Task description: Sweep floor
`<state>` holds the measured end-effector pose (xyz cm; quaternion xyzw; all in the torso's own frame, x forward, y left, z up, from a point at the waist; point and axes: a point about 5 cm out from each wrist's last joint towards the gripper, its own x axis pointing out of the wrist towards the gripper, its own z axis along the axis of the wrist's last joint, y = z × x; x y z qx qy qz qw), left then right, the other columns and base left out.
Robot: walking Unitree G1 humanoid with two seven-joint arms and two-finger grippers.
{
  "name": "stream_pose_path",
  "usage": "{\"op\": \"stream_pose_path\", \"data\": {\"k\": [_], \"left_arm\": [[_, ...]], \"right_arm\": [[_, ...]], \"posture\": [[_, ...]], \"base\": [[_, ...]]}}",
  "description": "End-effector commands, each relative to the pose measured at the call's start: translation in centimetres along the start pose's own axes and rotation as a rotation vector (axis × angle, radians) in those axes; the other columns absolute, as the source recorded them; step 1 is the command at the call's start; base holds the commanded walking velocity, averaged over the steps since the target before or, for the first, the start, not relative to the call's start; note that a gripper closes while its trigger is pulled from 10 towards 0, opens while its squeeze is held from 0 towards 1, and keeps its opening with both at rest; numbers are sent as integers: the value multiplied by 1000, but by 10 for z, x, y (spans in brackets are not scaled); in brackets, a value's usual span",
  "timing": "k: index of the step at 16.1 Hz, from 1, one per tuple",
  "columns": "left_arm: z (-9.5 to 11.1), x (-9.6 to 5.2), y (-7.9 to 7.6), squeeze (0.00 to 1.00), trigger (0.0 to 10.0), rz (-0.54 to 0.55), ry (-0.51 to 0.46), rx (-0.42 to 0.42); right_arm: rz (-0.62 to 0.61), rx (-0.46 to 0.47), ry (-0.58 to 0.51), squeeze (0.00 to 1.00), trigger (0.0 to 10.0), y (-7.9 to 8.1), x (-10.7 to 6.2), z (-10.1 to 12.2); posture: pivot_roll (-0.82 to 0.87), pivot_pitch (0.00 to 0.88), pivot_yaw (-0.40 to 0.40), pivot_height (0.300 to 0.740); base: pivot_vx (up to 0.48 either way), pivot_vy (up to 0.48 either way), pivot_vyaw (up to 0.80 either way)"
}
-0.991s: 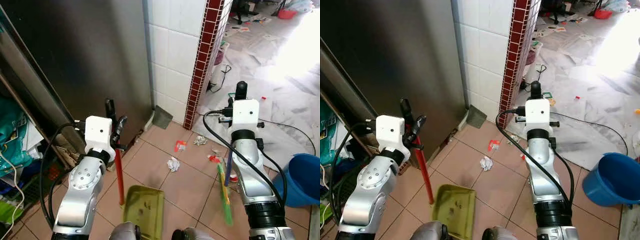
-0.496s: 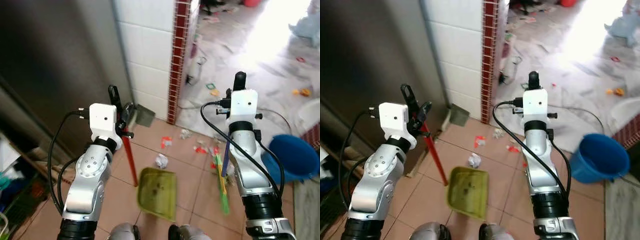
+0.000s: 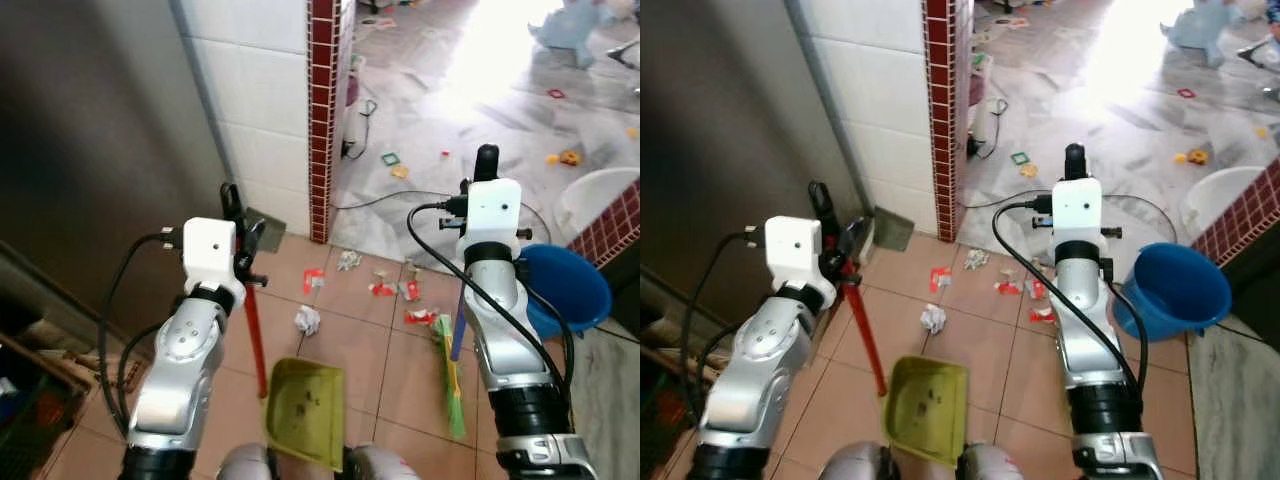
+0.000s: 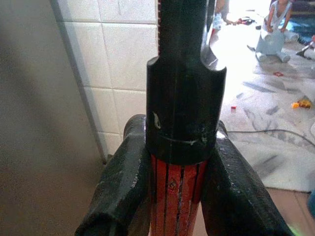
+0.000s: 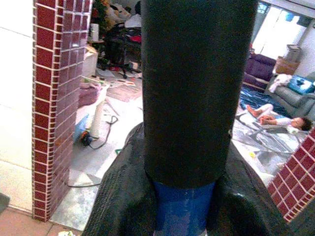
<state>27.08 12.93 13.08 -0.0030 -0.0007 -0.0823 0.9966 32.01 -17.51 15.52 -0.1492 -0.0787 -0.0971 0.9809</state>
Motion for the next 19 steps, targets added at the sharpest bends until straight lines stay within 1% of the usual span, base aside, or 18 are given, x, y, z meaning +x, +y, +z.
{"op": "stream_pose_path", "data": {"k": [1,2,3,4,6,7,9,10,12,13,16,18,19], "left_arm": [[10,0,-2,0,10000,-20,-56,7],[14,2,-3,0,10000,-43,-71,37],[15,3,-3,0,10000,-51,-75,49],[15,4,-3,0,10000,-64,-83,53],[20,7,-3,0,10000,-116,-115,72],[21,6,4,0,10000,-79,-132,75],[20,6,8,0,10000,-40,-128,61],[18,7,11,0,10000,5,-111,49],[16,9,19,0,10000,93,-95,77],[15,9,20,0,10000,102,-90,76],[12,10,26,0,10000,192,-70,97],[11,10,34,0,10000,276,-63,113],[10,12,39,0,10000,339,-50,107]], "right_arm": [[-16,-25,-22,0,10000,-4,4,6],[-17,-23,-19,0,10000,-4,6,6],[-16,-23,-18,0,10000,-4,6,6],[-16,-24,-16,0,10000,-3,7,6],[-17,-22,-9,0,10000,-3,10,9],[-13,-21,-8,0,10000,-2,11,10],[-11,-20,-6,0,10000,-1,11,9],[-12,-13,0,0,10000,1,9,8],[-7,5,-1,0,10000,5,6,8],[-5,5,0,0,10000,6,6,7],[7,31,22,0,10000,6,2,1],[31,68,9,0,10000,10,2,4],[32,88,10,0,10000,11,3,5]], "posture": [[-78,0,2,740],[-70,0,-15,740],[-70,0,-15,740],[-60,0,-31,740],[-62,9,-37,740],[-70,12,-24,740],[-70,15,-22,740],[-78,16,-6,740],[-77,15,5,740],[-77,15,5,740],[-67,21,-3,740],[-68,21,0,740],[-65,21,1,740]], "base": [[0,0,-800],[0,0,-800],[0,0,-800],[0,0,-800],[0,0,-800],[0,0,-800],[0,0,-800],[0,0,-800],[0,0,-634],[0,0,0],[0,0,0],[0,0,0],[0,0,0]]}}
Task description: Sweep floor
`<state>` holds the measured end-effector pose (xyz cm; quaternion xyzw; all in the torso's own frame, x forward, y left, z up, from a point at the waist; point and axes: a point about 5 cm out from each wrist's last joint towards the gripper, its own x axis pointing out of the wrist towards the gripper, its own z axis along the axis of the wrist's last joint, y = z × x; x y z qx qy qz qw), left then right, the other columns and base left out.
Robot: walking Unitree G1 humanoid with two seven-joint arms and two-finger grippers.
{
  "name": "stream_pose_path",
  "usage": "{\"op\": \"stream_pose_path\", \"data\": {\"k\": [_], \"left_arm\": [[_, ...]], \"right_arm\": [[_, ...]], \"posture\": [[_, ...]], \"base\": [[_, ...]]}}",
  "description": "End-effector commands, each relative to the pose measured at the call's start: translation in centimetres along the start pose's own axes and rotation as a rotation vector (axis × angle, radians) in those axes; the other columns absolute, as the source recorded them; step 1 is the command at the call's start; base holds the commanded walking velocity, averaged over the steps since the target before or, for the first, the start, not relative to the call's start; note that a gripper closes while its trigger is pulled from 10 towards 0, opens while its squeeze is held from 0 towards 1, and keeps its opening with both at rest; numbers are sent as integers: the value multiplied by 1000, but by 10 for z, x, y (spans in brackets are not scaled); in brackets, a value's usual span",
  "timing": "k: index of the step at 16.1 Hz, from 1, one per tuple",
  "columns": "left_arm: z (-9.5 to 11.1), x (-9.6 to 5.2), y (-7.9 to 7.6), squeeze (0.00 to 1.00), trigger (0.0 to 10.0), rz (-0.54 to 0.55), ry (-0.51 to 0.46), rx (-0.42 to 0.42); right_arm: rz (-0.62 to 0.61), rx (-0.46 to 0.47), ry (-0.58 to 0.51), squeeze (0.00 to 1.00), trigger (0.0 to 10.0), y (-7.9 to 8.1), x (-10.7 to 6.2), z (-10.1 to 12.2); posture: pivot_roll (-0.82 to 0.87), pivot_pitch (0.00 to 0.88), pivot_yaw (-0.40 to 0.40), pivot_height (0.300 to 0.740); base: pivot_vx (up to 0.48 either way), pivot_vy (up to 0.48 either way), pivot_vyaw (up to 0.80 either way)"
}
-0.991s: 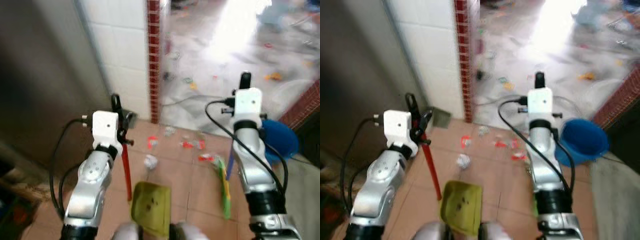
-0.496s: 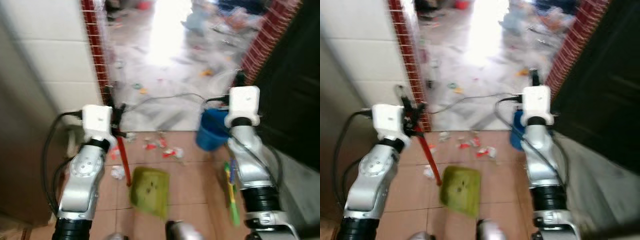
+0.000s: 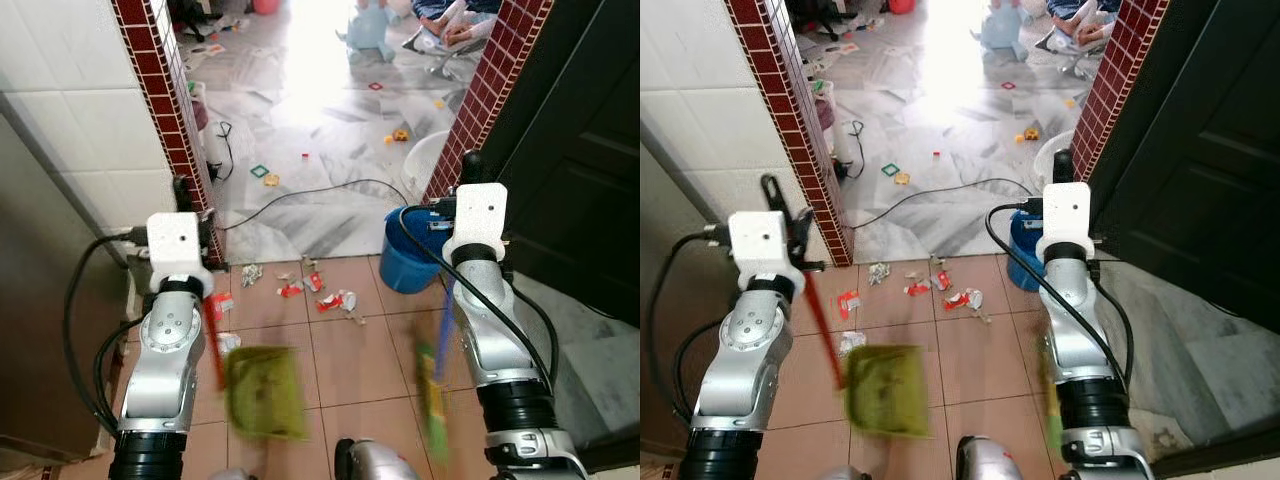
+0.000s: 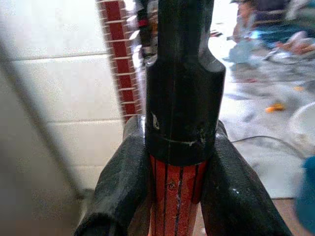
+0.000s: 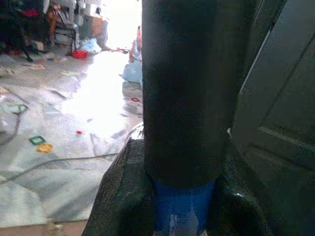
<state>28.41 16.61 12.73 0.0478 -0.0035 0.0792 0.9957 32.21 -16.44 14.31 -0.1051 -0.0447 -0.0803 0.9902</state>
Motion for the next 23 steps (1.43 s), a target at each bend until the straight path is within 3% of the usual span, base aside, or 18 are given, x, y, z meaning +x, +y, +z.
{"op": "stream_pose_path", "data": {"k": [1,6,10,12,14,18,23], "left_arm": [[13,6,2,0,10000,39,-46,2],[15,14,-4,0,10000,48,-37,-15],[11,24,-26,0,10000,13,-26,-45],[11,29,-29,0,10000,7,-26,-42],[14,35,-28,0,10000,4,-42,-39],[14,32,-19,0,10000,-8,-60,-37],[6,7,6,0,10000,39,-52,-16]], "right_arm": [[-2,4,-61,0,10000,0,4,13],[8,15,-60,0,10000,3,2,13],[5,23,-65,0,10000,-1,0,13],[5,23,-71,0,10000,-4,-3,14],[4,20,-65,0,10000,-10,-6,11],[50,43,-72,0,10000,-6,-7,12],[143,66,-89,0,10000,12,-9,14]], "posture": [[-64,22,1,740],[-66,26,12,740],[-89,33,17,740],[-107,37,22,740],[-112,39,22,740],[-97,28,8,740],[-51,2,-21,740]], "base": [[0,0,0],[0,0,0],[0,0,0],[0,0,0],[0,0,0],[0,0,0],[0,0,0]]}}
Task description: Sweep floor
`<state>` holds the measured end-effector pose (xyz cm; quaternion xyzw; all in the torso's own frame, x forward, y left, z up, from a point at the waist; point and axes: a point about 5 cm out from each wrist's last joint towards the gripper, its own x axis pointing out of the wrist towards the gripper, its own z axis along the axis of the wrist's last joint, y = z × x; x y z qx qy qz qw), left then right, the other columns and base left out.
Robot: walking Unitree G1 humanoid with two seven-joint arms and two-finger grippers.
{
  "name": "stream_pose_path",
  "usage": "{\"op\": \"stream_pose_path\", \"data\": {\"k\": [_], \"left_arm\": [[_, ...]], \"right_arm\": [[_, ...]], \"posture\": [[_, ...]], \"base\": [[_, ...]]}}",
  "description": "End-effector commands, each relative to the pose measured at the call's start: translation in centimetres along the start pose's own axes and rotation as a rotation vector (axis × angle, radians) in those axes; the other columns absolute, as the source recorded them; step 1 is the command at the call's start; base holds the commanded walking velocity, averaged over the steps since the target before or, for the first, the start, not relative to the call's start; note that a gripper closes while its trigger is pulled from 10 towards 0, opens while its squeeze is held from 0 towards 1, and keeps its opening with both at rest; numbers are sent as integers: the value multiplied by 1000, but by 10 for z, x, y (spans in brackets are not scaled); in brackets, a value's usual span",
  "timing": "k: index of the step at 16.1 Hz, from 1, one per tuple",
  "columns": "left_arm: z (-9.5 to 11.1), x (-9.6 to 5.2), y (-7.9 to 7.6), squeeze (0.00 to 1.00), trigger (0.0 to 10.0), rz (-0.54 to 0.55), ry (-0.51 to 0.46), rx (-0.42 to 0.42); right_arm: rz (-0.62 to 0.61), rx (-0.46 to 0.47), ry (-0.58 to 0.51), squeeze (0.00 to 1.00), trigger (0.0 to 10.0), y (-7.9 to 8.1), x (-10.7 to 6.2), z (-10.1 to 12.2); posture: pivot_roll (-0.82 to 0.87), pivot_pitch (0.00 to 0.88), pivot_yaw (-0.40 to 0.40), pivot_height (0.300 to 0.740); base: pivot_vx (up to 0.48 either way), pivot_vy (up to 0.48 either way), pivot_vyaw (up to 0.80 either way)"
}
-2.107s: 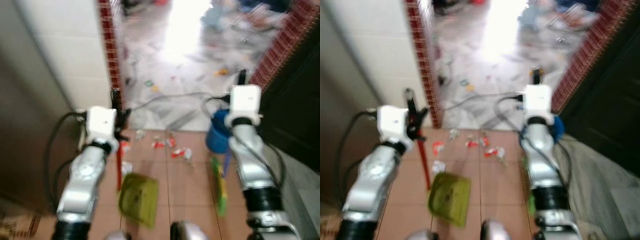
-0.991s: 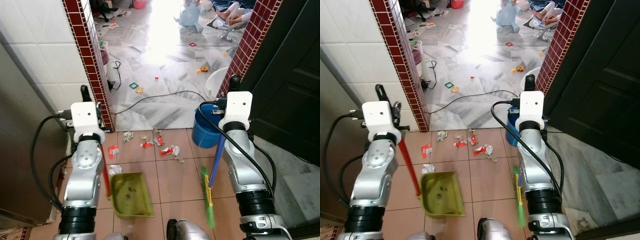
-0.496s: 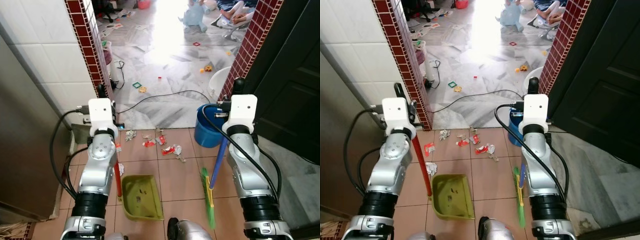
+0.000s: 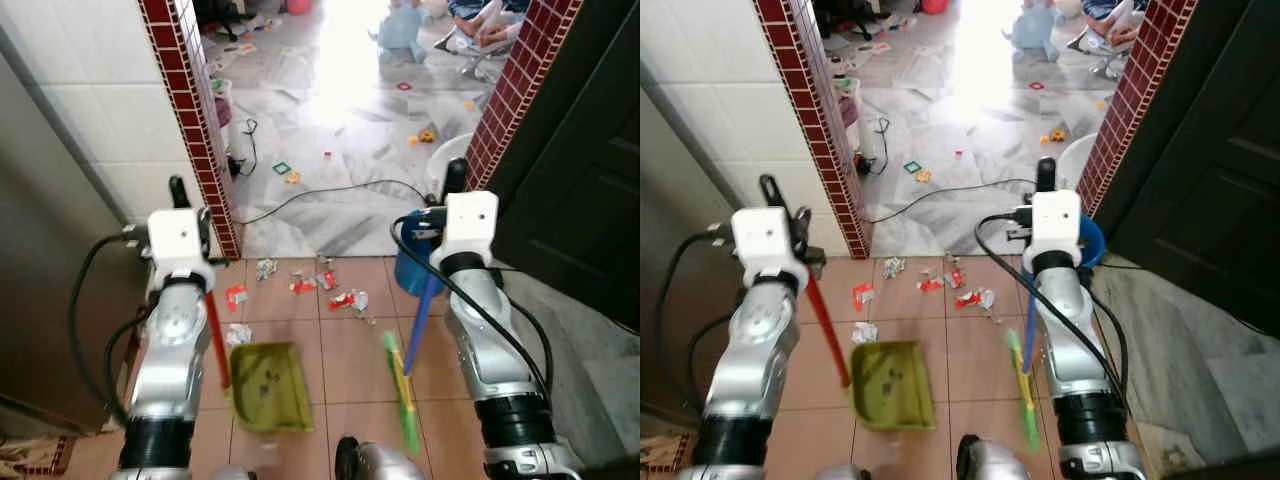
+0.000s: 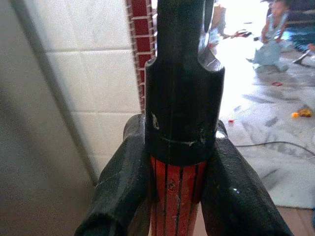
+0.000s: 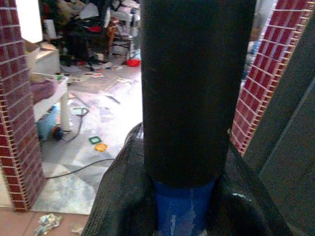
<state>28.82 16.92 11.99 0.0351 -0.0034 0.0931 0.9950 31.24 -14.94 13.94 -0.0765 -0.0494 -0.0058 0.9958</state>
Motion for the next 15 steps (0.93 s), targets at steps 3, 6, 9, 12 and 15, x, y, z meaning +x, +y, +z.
{"op": "stream_pose_path", "data": {"k": [3,6,9,12,15], "left_arm": [[14,-10,14,0,10000,16,-41,10],[13,-26,16,0,10000,-40,21,-14],[4,-51,29,0,10000,-28,204,23],[7,-72,30,0,10000,-89,310,7],[15,-83,25,0,10000,-199,398,-6]], "right_arm": [[23,0,-76,0,10000,1,4,15],[27,-8,-70,0,10000,-3,4,13],[28,-13,-69,0,10000,-5,6,13],[32,-17,-60,0,10000,-6,7,10],[42,-18,-56,0,10000,-4,10,10]], "posture": [[-48,1,-23,740],[-49,0,-22,740],[-44,4,-19,740],[-33,7,-23,740],[-29,8,-24,740]], "base": [[0,0,0],[0,0,0],[0,0,0],[0,0,0],[0,0,0]]}}
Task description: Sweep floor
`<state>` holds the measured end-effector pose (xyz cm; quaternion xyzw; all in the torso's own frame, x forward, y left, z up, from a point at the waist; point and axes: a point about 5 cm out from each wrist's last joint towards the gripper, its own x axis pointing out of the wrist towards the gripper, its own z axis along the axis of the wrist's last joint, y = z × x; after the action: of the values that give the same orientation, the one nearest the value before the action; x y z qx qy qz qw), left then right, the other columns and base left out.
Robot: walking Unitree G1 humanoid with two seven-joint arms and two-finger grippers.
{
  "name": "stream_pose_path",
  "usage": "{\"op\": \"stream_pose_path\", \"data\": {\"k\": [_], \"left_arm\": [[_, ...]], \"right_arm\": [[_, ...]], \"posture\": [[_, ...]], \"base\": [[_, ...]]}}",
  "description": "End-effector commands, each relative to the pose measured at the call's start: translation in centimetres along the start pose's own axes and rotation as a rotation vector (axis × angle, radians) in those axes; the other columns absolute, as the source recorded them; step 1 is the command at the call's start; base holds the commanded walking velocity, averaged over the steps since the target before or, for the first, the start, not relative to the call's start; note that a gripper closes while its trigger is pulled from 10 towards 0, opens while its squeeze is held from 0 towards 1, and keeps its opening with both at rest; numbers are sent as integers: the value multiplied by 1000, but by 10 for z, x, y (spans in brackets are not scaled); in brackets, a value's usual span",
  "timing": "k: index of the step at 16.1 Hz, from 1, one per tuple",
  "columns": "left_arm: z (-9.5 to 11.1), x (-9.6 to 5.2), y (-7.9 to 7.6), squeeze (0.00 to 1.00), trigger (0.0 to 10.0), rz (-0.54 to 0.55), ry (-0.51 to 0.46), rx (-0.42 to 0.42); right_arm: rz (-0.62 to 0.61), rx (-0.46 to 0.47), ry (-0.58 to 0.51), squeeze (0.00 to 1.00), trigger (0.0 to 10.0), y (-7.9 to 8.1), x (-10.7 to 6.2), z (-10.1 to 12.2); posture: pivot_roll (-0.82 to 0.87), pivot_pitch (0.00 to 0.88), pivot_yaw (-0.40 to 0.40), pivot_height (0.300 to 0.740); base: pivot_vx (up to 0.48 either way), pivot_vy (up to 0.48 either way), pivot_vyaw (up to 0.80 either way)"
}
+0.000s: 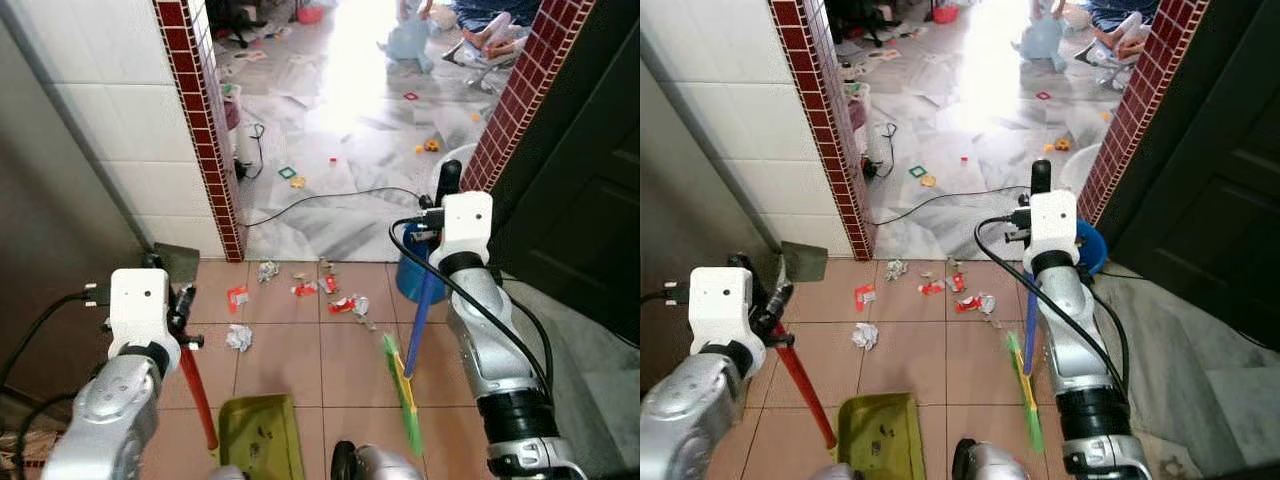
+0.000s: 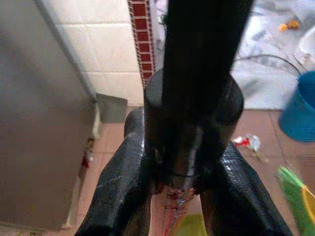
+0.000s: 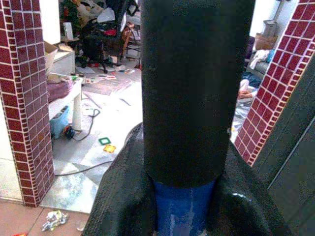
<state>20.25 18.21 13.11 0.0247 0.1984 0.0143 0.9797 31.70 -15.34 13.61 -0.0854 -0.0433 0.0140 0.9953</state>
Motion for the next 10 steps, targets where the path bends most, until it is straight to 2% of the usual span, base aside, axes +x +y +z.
{"op": "stream_pose_path", "data": {"k": [1,2,3,6,10], "left_arm": [[9,-4,-5,0,10000,-50,-9,1],[13,-5,-5,0,10000,-61,-10,16],[17,3,-1,0,10000,-31,-38,61],[24,25,4,0,10000,78,-148,-19],[40,46,4,0,10000,139,-258,-34]], "right_arm": [[2,-3,-66,0,10000,-2,6,14],[2,-4,-65,0,10000,-2,6,14],[1,-5,-63,0,10000,-2,6,13],[1,2,-76,0,10000,2,7,16],[19,-18,-99,0,10000,9,13,25]], "posture": [[-29,10,-26,740],[-27,11,-25,740],[-27,11,-25,740],[-41,8,-27,740],[-66,30,-41,740]], "base": [[0,0,0],[0,0,0],[0,0,0],[0,0,0],[0,0,0]]}}
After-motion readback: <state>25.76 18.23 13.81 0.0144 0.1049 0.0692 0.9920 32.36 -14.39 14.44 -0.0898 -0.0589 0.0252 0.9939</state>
